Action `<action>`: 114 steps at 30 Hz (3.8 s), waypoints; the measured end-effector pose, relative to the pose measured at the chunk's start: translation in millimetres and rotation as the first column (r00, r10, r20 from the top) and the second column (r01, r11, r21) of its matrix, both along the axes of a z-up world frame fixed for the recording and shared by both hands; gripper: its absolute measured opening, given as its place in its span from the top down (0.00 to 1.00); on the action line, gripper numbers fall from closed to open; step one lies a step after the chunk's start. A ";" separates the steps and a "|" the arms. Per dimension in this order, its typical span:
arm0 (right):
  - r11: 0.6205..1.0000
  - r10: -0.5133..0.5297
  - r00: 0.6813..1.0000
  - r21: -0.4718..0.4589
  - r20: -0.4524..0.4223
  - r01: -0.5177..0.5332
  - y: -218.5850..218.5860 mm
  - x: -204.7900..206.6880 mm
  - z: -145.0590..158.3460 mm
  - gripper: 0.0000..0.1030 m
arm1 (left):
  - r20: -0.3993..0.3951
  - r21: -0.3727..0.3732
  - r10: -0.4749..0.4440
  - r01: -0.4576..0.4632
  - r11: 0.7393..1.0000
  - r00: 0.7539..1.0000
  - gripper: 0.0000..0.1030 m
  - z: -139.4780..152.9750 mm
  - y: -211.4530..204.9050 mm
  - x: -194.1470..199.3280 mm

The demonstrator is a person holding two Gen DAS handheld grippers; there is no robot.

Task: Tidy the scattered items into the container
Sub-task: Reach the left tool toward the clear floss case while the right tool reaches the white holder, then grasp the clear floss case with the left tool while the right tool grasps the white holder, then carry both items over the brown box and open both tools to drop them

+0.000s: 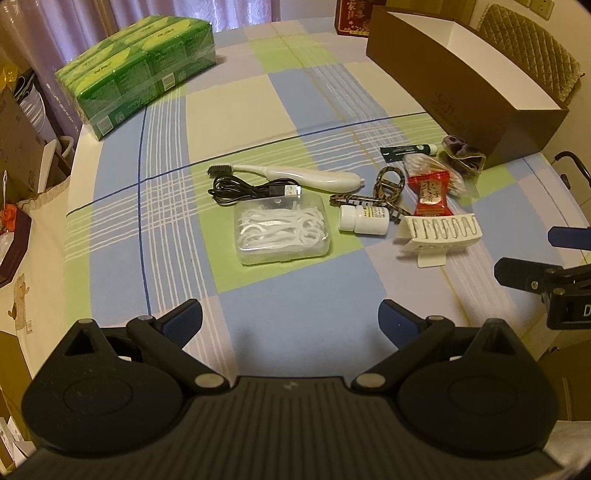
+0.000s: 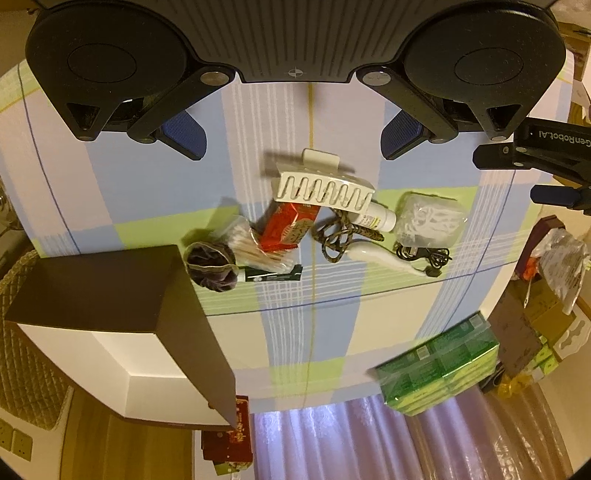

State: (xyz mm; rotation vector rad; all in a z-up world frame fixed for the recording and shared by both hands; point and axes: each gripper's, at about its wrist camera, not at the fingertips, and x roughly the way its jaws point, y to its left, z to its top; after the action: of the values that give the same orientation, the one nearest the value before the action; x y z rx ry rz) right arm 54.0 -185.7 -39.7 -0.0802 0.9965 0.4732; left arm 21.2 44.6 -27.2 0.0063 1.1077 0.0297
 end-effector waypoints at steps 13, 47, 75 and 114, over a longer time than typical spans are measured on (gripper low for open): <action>1.000 -0.009 0.998 0.019 -0.070 0.010 18.0 27.6 -23.1 0.00 | -0.040 0.013 -0.004 0.004 1.000 0.999 0.03 -16.0 12.3 27.0; 0.994 -0.109 0.993 -0.034 -0.050 0.108 11.0 49.4 -40.8 0.13 | -0.077 0.009 -0.002 0.002 1.000 0.997 0.03 -34.2 20.8 47.4; 0.976 -0.218 0.974 -0.020 -0.059 0.217 -53.1 53.1 -34.0 0.13 | -0.032 0.021 -0.035 0.036 0.999 0.999 0.17 -71.6 7.5 84.8; 0.989 0.078 0.977 0.109 0.196 -0.101 -181.7 173.6 94.2 0.13 | 0.290 0.114 -0.383 0.366 0.924 0.877 0.17 84.1 -189.7 171.8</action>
State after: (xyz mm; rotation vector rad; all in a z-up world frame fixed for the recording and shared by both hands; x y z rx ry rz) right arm 227.6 -367.5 54.6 -0.0633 0.7765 0.5948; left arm 193.1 -145.1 56.9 0.2601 0.7765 -0.2797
